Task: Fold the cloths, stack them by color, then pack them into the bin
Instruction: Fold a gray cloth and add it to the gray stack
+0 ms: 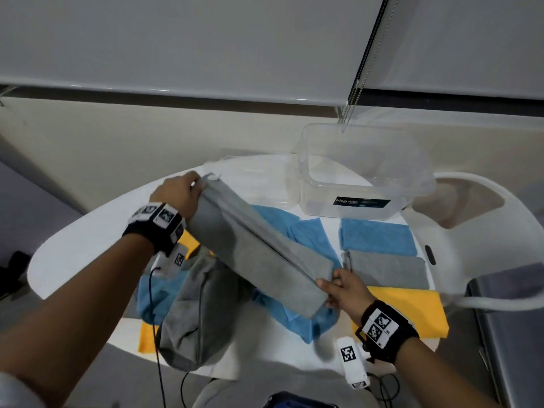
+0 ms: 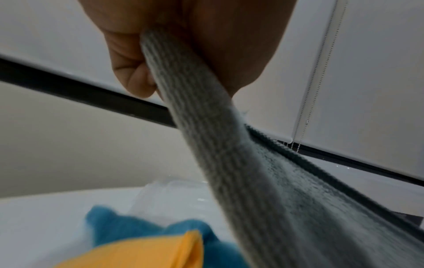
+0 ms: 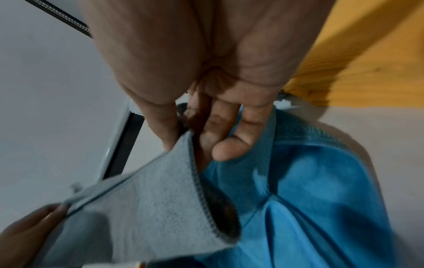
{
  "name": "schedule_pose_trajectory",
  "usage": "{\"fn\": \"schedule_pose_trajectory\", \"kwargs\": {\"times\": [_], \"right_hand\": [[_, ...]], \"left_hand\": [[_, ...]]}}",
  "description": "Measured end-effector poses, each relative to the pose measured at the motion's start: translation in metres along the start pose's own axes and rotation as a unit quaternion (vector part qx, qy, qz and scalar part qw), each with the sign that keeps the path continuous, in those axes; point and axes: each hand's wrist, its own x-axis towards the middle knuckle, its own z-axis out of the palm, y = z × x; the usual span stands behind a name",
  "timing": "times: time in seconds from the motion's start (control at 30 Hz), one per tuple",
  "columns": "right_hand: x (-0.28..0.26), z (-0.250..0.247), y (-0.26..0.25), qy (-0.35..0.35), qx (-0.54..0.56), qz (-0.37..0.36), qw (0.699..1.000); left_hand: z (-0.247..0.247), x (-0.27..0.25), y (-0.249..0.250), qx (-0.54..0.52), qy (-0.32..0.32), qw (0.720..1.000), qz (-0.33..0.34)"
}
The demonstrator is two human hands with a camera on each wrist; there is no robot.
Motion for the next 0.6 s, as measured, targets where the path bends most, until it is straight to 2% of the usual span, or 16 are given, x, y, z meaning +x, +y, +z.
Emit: {"fn": "schedule_pose_trajectory", "kwargs": {"times": [0.1,0.2,0.3,0.4,0.5,0.6], "right_hand": [[-0.012,0.005,0.009,-0.029,0.032,0.014,0.999],[-0.024,0.010,0.015,-0.066,0.016,0.078,0.995],[-0.029,0.004,0.018,-0.156,-0.133,0.119,0.971],[-0.030,-0.009,0.011,-0.192,-0.259,0.129,0.938],[-0.023,-0.020,0.000,-0.122,-0.304,0.067,0.942],[-0.003,-0.028,-0.007,0.023,-0.353,-0.053,0.934]], "left_hand": [[-0.005,0.033,0.031,0.002,0.017,0.999,0.034],[0.010,0.049,0.053,0.057,-0.032,0.997,0.030],[0.035,0.041,0.071,0.098,-0.122,0.988,0.020],[0.057,0.014,0.078,0.082,-0.135,0.987,0.008],[0.075,-0.024,0.072,0.017,-0.136,0.990,0.014],[0.091,-0.065,0.068,-0.065,-0.186,0.980,0.024]]}}
